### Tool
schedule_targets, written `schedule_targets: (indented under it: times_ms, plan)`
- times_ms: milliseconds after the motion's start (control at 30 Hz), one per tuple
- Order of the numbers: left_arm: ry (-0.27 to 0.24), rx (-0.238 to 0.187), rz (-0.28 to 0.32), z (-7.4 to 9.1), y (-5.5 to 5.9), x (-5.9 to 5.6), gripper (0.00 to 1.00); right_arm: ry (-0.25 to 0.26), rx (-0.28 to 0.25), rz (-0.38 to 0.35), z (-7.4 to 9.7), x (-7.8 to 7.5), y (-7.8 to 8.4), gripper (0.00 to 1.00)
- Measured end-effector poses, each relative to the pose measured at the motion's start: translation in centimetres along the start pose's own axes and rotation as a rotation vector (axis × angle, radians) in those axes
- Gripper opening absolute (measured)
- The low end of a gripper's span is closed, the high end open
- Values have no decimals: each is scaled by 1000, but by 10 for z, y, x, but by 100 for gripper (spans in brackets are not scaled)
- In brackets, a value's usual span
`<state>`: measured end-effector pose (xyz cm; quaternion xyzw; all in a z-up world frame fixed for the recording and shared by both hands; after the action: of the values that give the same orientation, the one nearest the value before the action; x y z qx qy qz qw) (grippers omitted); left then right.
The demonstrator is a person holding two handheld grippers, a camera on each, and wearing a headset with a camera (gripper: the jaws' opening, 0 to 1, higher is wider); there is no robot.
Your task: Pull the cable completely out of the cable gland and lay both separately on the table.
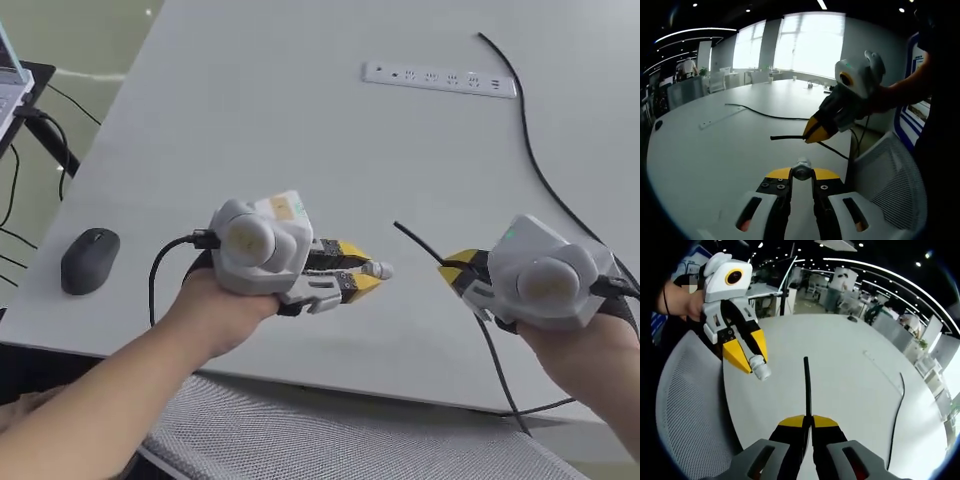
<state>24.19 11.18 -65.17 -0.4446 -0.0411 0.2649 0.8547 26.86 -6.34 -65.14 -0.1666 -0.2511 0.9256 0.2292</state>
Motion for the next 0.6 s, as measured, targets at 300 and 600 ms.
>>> schedule_targets:
  times_ms: [300,600]
  plan:
    - [-1,-2,14,8,13,3,15,-6,7,37,-9,2,-20,0]
    - [2,-23,-7,14,24,7,15,-23,19,69,-24,7,-40,0]
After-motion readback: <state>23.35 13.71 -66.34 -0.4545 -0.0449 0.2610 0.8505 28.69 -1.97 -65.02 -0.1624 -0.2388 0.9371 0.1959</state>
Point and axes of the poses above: the centre of the closed fingertips' face, and the gripper's own axes: z roughly backward along the fingers, x roughly to its left, y roughly out of its underside, the point moved 8 cm from there along z, roughly backward along the fingers, and after that the axes turned 10 degrees about x, right-handed, at the moved point
